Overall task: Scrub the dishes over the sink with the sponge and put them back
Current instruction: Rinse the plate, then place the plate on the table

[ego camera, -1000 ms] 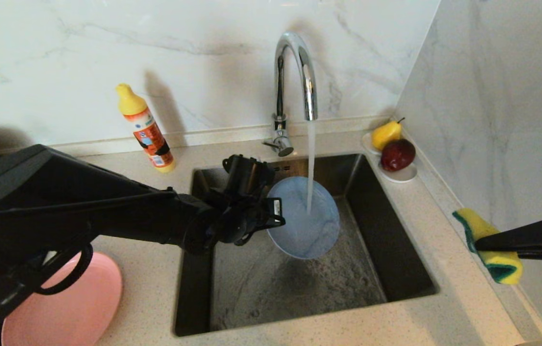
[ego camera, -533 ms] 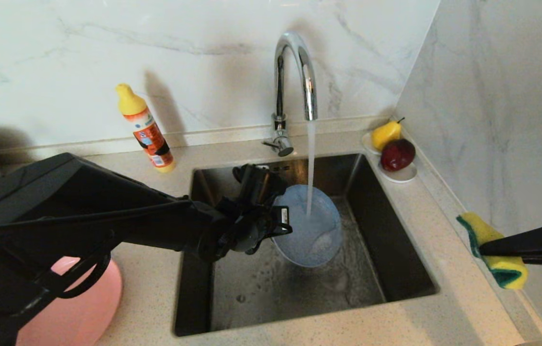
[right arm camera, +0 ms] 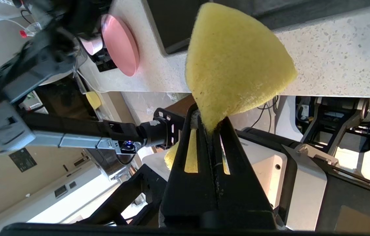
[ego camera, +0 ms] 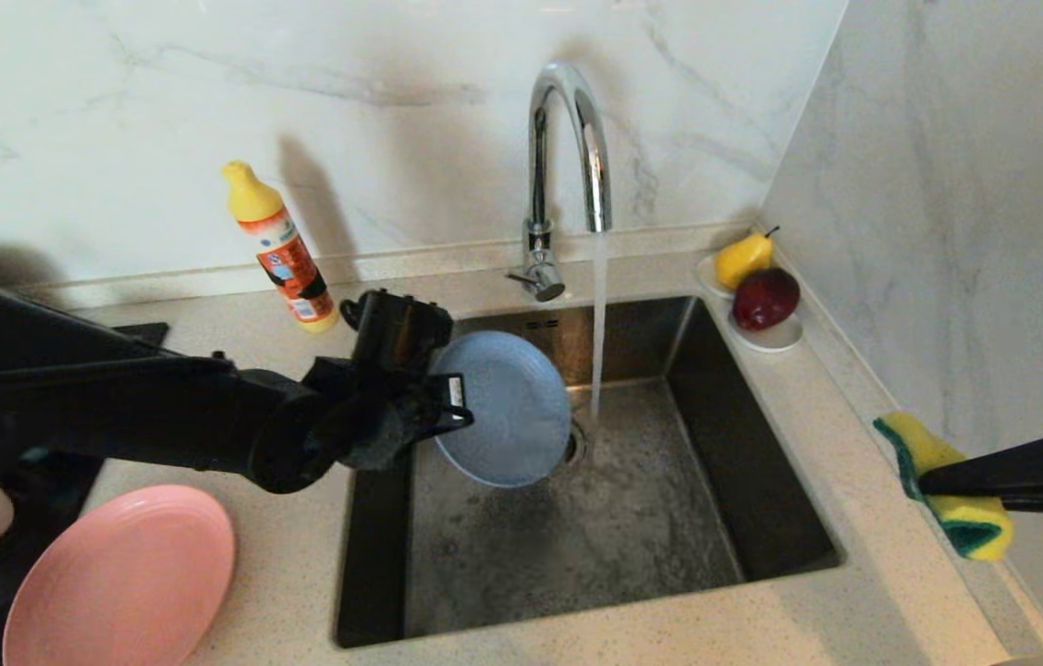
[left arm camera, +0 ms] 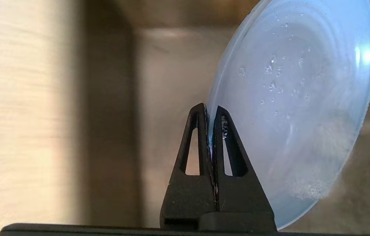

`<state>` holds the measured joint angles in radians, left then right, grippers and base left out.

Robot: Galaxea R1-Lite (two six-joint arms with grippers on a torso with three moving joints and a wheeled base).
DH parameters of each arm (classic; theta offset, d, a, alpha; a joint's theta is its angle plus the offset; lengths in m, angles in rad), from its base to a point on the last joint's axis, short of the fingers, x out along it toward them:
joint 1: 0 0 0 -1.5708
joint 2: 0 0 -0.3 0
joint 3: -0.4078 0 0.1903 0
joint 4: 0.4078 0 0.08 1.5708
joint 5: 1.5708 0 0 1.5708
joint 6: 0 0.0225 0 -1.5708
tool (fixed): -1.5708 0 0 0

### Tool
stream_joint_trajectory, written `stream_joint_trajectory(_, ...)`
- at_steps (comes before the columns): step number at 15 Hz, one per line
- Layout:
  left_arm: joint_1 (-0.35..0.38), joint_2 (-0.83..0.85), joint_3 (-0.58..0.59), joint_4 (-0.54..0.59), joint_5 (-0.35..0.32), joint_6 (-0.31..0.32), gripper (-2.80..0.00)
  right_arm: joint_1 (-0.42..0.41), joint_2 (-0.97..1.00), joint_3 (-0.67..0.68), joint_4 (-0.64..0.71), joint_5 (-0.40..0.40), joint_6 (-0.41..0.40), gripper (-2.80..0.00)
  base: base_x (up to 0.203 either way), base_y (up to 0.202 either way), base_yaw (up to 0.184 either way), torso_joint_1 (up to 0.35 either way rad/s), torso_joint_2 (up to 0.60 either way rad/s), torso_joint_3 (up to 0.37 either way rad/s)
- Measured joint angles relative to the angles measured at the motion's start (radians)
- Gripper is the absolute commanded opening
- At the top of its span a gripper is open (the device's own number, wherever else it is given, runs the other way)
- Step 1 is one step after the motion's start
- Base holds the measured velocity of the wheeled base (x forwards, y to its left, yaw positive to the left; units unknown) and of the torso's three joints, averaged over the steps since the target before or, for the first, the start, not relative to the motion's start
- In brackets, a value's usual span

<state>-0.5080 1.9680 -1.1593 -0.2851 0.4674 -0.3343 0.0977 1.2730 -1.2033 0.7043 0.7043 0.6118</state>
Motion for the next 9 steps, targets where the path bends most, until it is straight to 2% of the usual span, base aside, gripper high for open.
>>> stream_joint_trajectory(4, 0.121, -0.108, 0.087, -0.012, 0.056, 0.097, -2.8, 0.005, 0.003, 0.031, -0.001, 0.001, 0.0, -2.8, 0.0, 0.0, 0.0, 0.0, 0.0, 0.0)
stream_joint_trajectory(9, 0.155, -0.204, 0.093, -0.001, 0.064, 0.116, -2.8, 0.007, 0.002, 0.048, -0.002, 0.002, 0.0, -2.8, 0.0, 0.0, 0.0, 0.0, 0.0, 0.0)
